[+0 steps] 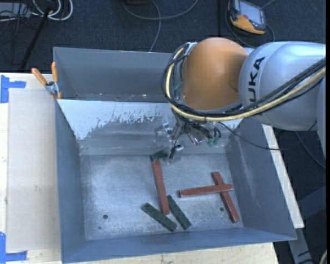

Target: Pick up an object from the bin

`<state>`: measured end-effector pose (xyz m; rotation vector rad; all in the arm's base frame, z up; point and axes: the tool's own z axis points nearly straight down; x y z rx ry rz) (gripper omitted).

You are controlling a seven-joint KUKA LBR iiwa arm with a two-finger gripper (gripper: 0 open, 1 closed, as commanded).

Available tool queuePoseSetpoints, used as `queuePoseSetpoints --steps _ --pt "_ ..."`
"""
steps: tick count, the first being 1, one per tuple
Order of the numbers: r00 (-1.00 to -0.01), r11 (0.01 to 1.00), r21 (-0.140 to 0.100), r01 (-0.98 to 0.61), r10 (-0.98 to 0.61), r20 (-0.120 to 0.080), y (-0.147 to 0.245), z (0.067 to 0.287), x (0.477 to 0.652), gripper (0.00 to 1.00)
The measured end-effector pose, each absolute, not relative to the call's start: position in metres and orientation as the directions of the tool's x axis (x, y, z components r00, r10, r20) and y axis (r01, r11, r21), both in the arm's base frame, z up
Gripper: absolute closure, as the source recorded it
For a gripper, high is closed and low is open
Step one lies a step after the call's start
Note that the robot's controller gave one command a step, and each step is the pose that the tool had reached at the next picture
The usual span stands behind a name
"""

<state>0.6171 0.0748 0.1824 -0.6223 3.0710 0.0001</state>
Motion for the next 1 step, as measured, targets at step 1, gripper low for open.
queuePoseSetpoints --steps 1 --pt "-0.916 0.916 -0.003 -0.401 -0.401 -0.011 0.0855 0.2833 0.6100 1.00"
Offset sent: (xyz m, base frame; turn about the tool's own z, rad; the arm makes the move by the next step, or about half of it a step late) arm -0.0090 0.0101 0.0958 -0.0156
